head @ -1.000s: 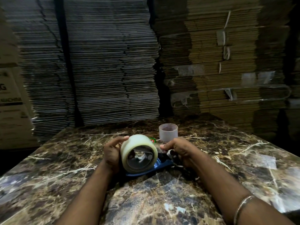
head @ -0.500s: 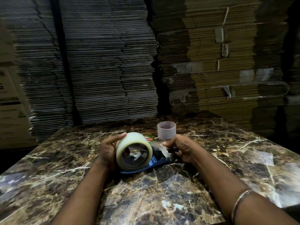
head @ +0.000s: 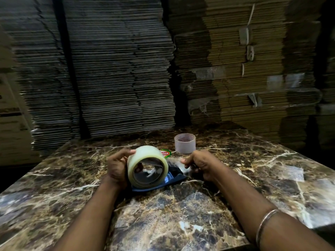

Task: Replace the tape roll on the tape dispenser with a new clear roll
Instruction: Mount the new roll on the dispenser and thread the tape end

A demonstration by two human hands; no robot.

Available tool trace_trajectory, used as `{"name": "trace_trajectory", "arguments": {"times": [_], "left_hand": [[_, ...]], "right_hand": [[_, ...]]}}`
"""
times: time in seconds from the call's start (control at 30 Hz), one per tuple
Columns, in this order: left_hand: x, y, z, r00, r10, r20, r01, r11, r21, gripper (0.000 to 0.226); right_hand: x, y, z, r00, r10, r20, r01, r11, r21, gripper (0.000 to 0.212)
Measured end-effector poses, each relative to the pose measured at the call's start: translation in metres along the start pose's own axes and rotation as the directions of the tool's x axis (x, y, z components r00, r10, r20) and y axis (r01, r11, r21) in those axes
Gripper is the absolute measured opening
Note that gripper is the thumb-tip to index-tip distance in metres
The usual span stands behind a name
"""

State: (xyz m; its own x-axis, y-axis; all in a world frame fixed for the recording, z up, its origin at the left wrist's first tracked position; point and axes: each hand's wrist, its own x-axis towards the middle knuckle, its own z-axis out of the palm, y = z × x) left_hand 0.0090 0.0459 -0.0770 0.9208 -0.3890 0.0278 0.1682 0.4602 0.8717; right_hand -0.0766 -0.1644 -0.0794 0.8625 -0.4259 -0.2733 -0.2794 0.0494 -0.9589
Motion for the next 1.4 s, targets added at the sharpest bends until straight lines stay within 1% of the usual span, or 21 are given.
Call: {"name": "trace_trajectory", "arguments": {"times": [0.1,0.2,0.23,0.33,0.37,0.43,0.47,0.5,0.6,0.63,0.67,0.73,0.83,0.9,0.93,0.97,1.0,1.03,1.13,1.27,1.4], "left_hand": [[0.000,0.001,-0.001,1.000,0.010,-0.006,-0.010,1.000,0.015,0.018],[0.001,0.000,-0.003,1.000,0.004,0.001,-0.004,1.000,0.016,0.038],[0.001,0.000,-0.004,1.000,-0.001,-0.003,0.001,1.000,0.023,0.040],[-0.002,0.002,0.000,1.000,-0.007,0.007,0.007,0.999,0.034,0.028],[-0.001,0.002,-0.001,1.000,-0.007,0.010,0.007,0.999,0.032,0.029],[0.002,0.000,-0.003,1.000,-0.022,0.012,0.021,0.999,0.025,0.044],[0.002,0.000,-0.003,0.999,-0.032,0.017,0.032,0.999,0.014,0.047],[0.001,0.000,-0.003,0.999,-0.036,0.017,0.036,0.999,0.012,0.045],[-0.003,0.004,-0.001,0.999,-0.035,0.016,0.035,0.999,0.022,0.019],[-0.002,0.004,-0.003,1.000,-0.029,0.007,0.028,0.999,0.034,0.014],[-0.001,0.004,-0.003,1.000,-0.024,0.007,0.023,0.999,0.042,0.015],[-0.002,0.004,-0.004,0.999,-0.046,0.028,0.045,0.997,0.064,0.019],[-0.005,0.002,-0.002,0.992,-0.099,0.081,0.095,0.994,0.047,0.050],[-0.008,0.003,-0.001,0.992,-0.062,0.106,0.061,0.998,0.015,0.055],[-0.008,0.003,-0.001,0.993,-0.025,0.113,0.026,1.000,-0.011,0.052],[-0.009,0.004,-0.001,0.994,0.006,0.113,-0.003,1.000,-0.020,0.042],[-0.009,0.005,-0.001,0.994,0.021,0.108,-0.018,0.999,-0.026,0.032],[-0.009,0.005,-0.002,0.995,0.026,0.096,-0.023,0.999,-0.028,0.029],[-0.006,0.002,-0.004,0.997,0.009,0.072,-0.006,0.999,-0.031,0.029],[-0.005,0.002,-0.003,0.998,0.008,0.061,-0.006,0.999,-0.035,0.028],[-0.004,0.001,-0.004,0.999,0.005,0.052,-0.004,1.000,-0.027,0.025]], "right_hand": [[-0.001,-0.001,0.001,1.000,-0.014,-0.018,0.014,0.999,-0.034,0.018],[-0.003,-0.002,0.001,1.000,-0.020,-0.024,0.019,0.998,-0.056,0.012],[-0.004,-0.003,0.000,1.000,-0.015,-0.021,0.014,0.998,-0.054,0.011],[-0.004,-0.003,0.001,0.999,-0.007,-0.037,0.007,1.000,-0.017,0.007],[-0.005,-0.003,0.002,0.999,-0.006,-0.045,0.006,1.000,0.001,0.007],[-0.007,-0.004,0.003,0.999,-0.002,-0.052,0.004,0.999,0.037,0.013],[-0.008,-0.005,0.003,0.999,-0.003,-0.050,0.005,0.999,0.048,0.016],[-0.010,-0.005,0.003,0.999,-0.007,-0.048,0.009,0.999,0.049,0.018],[-0.012,-0.005,0.002,0.999,-0.024,-0.043,0.025,0.999,0.026,0.019],[-0.011,-0.005,0.002,0.998,-0.030,-0.049,0.030,0.999,0.012,0.019],[-0.009,-0.004,0.002,0.997,-0.039,-0.061,0.038,0.999,-0.013,0.017],[-0.005,-0.002,0.003,0.995,-0.060,-0.084,0.054,0.996,-0.073,0.015],[0.001,0.001,0.003,0.992,-0.082,-0.099,0.068,0.989,-0.133,0.015],[0.003,0.001,0.004,0.991,-0.083,-0.109,0.066,0.986,-0.150,0.012],[0.003,0.001,0.004,0.990,-0.084,-0.117,0.065,0.986,-0.157,0.007],[0.003,0.000,0.004,0.988,-0.088,-0.124,0.068,0.984,-0.163,0.004],[0.003,0.001,0.003,0.987,-0.093,-0.128,0.071,0.983,-0.168,0.008],[0.003,0.001,0.003,0.987,-0.097,-0.127,0.074,0.982,-0.176,0.012],[0.005,0.002,0.003,0.988,-0.099,-0.121,0.074,0.978,-0.193,0.020],[0.009,0.005,0.004,0.980,-0.123,-0.154,0.080,0.962,-0.260,0.032],[0.006,0.006,0.003,0.981,-0.149,-0.127,0.112,0.959,-0.260,0.025]]}}
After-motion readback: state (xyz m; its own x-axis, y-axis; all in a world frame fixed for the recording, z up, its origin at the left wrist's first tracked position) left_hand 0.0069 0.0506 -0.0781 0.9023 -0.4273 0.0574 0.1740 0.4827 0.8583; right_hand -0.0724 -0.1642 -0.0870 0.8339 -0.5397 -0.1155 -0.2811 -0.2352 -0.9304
